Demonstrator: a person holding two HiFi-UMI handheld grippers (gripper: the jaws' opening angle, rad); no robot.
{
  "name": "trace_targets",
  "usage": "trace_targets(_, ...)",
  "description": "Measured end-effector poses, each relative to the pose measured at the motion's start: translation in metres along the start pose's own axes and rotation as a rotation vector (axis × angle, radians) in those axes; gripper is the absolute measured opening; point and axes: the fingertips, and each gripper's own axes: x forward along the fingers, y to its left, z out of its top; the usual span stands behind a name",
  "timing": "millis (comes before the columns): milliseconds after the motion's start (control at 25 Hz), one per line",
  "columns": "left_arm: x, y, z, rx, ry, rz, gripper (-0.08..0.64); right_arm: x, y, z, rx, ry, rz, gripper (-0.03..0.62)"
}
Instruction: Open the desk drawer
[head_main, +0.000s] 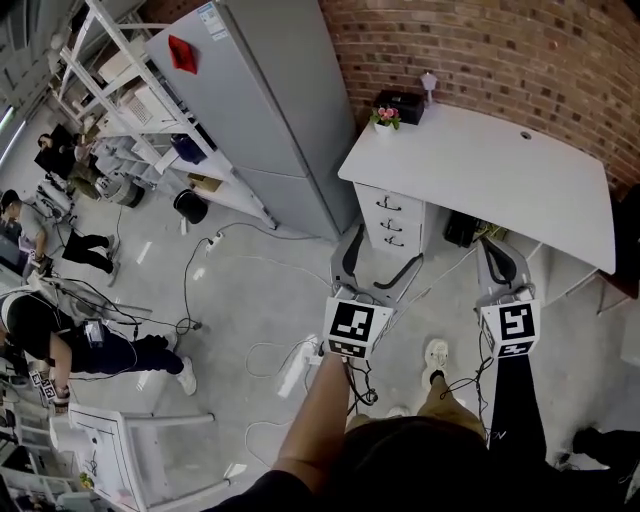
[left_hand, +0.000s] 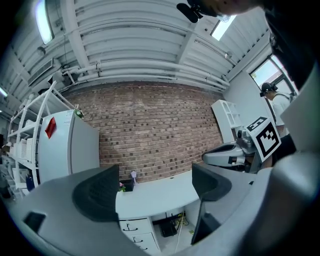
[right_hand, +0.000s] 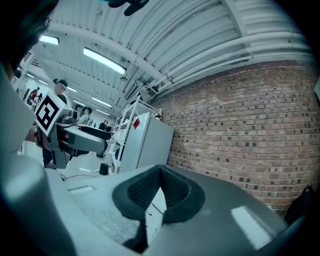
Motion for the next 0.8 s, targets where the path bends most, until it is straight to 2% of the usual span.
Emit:
trace_targets(400,0.102,0.041,0.004,0.010,0.012,0.075,0.449,0.110,-0.066,-0.002,0.010,-0.041,0.092,-0.002)
trace_targets(800,0.165,0.077,-0.029,-0.026,0.091,0.160,0.449,0.190,-0.089,-0.036,0.056,-0.024,0.202,0.000)
